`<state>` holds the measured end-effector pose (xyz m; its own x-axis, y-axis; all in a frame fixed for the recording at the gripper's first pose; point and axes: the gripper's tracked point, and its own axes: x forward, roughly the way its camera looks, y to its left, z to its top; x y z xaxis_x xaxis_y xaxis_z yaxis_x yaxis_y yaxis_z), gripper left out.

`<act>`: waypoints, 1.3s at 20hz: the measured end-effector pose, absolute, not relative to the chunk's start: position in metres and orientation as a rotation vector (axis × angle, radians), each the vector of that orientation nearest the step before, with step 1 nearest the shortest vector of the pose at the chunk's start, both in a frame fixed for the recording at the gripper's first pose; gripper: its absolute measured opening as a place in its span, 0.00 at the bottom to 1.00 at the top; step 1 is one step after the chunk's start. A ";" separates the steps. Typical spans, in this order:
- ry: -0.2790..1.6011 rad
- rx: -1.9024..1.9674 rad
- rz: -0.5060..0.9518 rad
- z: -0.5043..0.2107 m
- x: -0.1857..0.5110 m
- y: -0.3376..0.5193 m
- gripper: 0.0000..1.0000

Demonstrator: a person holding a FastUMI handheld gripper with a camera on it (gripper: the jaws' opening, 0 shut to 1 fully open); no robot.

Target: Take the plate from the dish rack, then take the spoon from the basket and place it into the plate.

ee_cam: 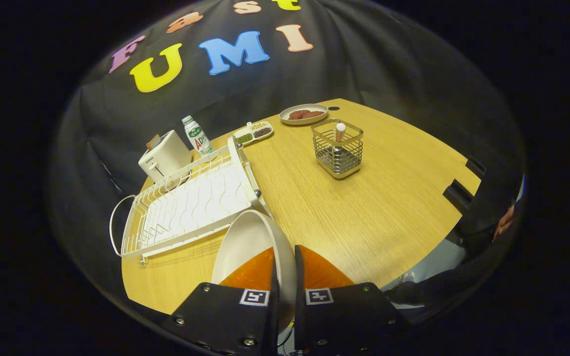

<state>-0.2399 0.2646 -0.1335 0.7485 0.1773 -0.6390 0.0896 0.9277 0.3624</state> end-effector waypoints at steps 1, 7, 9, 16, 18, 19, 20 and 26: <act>0.733 0.396 0.047 -0.134 -0.241 0.264 0.16; 0.697 0.330 0.029 -0.128 -0.232 0.253 0.24; 0.676 0.299 0.025 -0.120 -0.226 0.249 0.24; 0.582 0.165 -0.033 -0.087 -0.198 0.220 0.24; 0.562 0.153 -0.065 -0.080 -0.186 0.208 0.24; 0.554 0.150 -0.084 -0.077 -0.180 0.202 0.24; 0.550 0.149 -0.102 -0.076 -0.175 0.196 0.24; 0.543 0.149 -0.179 -0.075 -0.140 0.165 0.24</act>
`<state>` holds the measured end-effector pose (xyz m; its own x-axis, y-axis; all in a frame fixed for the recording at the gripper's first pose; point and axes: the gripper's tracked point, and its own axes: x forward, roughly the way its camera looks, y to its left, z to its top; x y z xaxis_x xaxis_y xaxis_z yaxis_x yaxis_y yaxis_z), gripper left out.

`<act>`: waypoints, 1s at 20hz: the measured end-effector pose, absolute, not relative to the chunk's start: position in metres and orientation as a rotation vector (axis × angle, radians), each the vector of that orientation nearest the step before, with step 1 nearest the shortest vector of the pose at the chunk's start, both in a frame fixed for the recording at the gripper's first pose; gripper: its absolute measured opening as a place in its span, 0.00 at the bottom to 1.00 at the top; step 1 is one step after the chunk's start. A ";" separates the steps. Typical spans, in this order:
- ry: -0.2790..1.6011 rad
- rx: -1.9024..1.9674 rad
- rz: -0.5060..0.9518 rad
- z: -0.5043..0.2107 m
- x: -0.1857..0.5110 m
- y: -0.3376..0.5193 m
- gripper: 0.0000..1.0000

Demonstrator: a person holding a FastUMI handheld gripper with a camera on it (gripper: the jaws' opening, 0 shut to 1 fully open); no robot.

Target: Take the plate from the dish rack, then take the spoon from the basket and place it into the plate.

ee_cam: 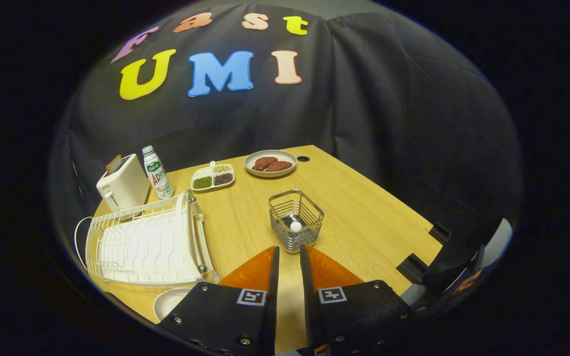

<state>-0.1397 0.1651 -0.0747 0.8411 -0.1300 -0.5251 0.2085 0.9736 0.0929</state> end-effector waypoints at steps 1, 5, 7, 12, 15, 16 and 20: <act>0.545 0.145 -0.188 -0.075 -0.135 0.161 0.24; 0.547 0.136 -0.200 -0.080 -0.114 0.152 0.24; 0.550 0.134 -0.196 -0.083 -0.105 0.150 0.24; 0.516 0.120 -0.168 -0.076 -0.097 0.154 0.24; 0.524 0.110 -0.147 -0.077 -0.098 0.161 0.24; 0.525 0.105 -0.147 -0.078 -0.097 0.161 0.24; 0.523 0.101 -0.140 -0.077 -0.097 0.161 0.24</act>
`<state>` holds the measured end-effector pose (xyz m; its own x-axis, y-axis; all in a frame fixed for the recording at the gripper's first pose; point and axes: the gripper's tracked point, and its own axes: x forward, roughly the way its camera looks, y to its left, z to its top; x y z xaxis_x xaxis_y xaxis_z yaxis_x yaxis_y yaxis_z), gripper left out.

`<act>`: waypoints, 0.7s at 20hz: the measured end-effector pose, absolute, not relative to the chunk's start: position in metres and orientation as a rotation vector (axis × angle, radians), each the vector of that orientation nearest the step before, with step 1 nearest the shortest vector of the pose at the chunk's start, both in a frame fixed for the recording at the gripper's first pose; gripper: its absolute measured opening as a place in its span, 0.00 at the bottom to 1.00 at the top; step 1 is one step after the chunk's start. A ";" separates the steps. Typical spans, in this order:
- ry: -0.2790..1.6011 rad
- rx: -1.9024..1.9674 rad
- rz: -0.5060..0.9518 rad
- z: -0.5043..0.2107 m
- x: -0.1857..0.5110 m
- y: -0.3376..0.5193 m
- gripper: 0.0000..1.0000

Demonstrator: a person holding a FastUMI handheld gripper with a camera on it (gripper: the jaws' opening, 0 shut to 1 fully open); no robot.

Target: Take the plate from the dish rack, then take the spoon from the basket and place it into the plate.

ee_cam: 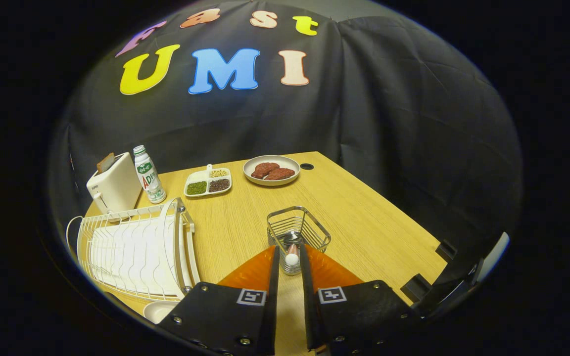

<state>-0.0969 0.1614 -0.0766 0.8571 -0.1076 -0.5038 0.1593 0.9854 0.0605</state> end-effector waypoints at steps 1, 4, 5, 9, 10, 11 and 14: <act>0.522 0.099 -0.145 -0.076 -0.095 0.158 0.24; 0.531 0.101 -0.156 -0.081 -0.092 0.153 0.24; 0.536 0.099 -0.161 -0.083 -0.090 0.151 0.24; 0.554 0.082 -0.165 -0.092 -0.084 0.147 0.24; 0.559 0.072 -0.170 -0.095 -0.084 0.146 0.24; 0.552 0.073 -0.148 -0.095 -0.081 0.148 0.24; 0.550 0.029 -0.146 -0.093 -0.082 0.150 0.12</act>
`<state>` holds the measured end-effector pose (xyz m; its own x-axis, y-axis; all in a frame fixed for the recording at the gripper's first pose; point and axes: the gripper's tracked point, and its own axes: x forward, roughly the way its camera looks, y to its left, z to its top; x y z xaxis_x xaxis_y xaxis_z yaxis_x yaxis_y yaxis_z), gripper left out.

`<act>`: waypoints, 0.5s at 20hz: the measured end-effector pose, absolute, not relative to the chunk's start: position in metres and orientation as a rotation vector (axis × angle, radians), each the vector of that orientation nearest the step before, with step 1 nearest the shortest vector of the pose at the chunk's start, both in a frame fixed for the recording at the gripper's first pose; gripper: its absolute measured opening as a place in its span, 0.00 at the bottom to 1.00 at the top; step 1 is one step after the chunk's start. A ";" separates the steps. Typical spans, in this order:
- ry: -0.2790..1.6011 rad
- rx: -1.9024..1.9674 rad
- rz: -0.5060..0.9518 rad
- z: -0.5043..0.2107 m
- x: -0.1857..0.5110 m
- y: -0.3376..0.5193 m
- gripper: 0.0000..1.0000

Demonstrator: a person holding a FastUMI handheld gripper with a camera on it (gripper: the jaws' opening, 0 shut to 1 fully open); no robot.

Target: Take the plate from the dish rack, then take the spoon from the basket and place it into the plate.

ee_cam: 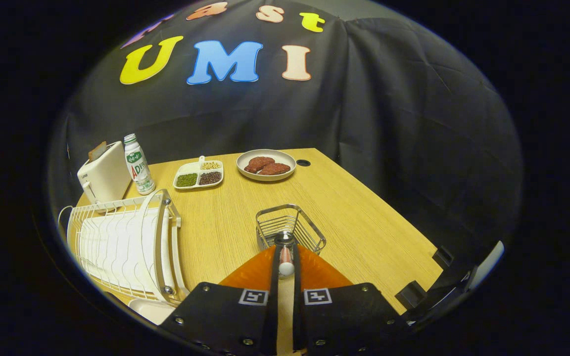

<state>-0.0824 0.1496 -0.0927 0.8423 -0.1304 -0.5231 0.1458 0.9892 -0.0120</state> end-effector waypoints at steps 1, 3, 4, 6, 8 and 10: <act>0.548 0.016 -0.144 -0.091 -0.082 0.150 0.07; 0.547 0.003 -0.149 -0.089 -0.084 0.149 0.07; 0.543 0.006 -0.148 -0.086 -0.086 0.149 0.07; 0.533 0.010 -0.154 -0.080 -0.090 0.147 0.07; 0.519 0.013 -0.156 -0.070 -0.095 0.146 0.07; 0.506 0.009 -0.155 -0.061 -0.102 0.145 0.07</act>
